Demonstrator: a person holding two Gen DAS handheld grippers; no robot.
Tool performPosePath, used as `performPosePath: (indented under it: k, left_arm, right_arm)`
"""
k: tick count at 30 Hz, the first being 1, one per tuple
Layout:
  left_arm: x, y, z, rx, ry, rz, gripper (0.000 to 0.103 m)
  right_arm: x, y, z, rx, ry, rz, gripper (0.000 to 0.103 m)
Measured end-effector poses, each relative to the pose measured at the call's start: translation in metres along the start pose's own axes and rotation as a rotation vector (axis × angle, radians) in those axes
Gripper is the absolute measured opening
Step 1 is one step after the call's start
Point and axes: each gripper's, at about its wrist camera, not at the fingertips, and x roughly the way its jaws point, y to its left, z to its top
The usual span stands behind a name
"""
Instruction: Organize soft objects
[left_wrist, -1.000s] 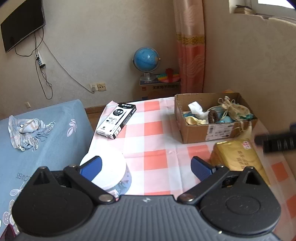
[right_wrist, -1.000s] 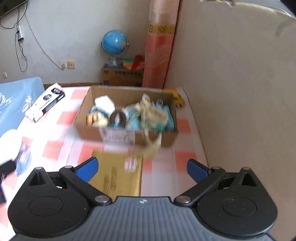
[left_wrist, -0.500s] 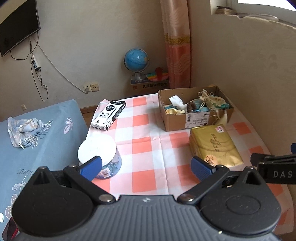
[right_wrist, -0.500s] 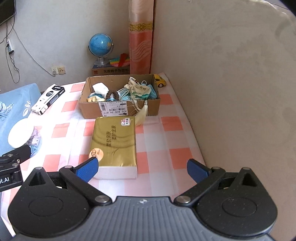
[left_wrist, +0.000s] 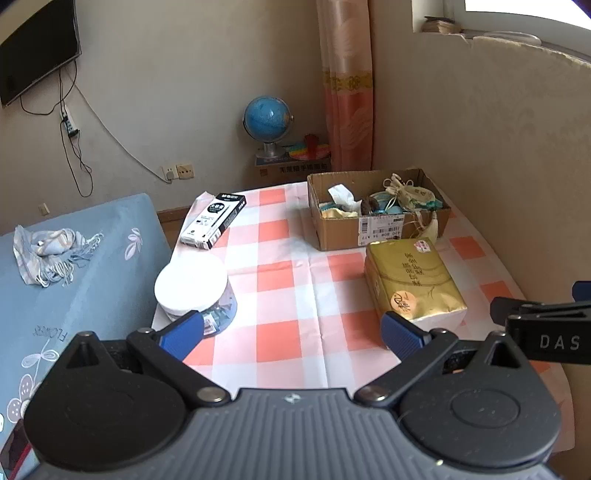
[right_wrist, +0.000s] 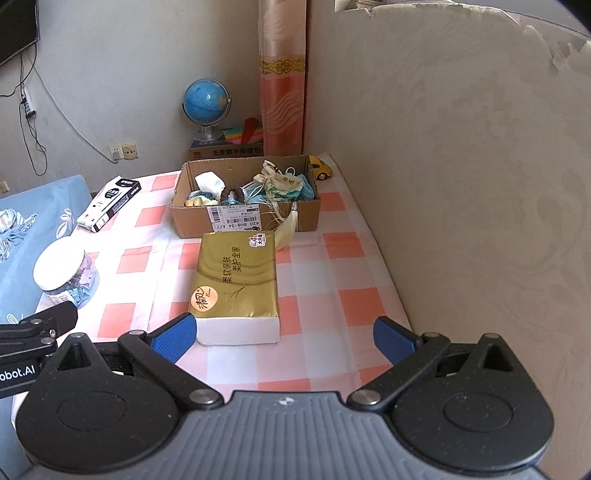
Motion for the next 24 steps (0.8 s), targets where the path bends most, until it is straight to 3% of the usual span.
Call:
performPosePath:
  k: [24]
  left_arm:
    - [0.0046, 0.0015, -0.0039, -0.016, 0.027, -0.018, 0.102]
  right_arm:
    - [0.0044, 0.0034, -0.0059, 0.006, 0.009, 0.006, 0.103]
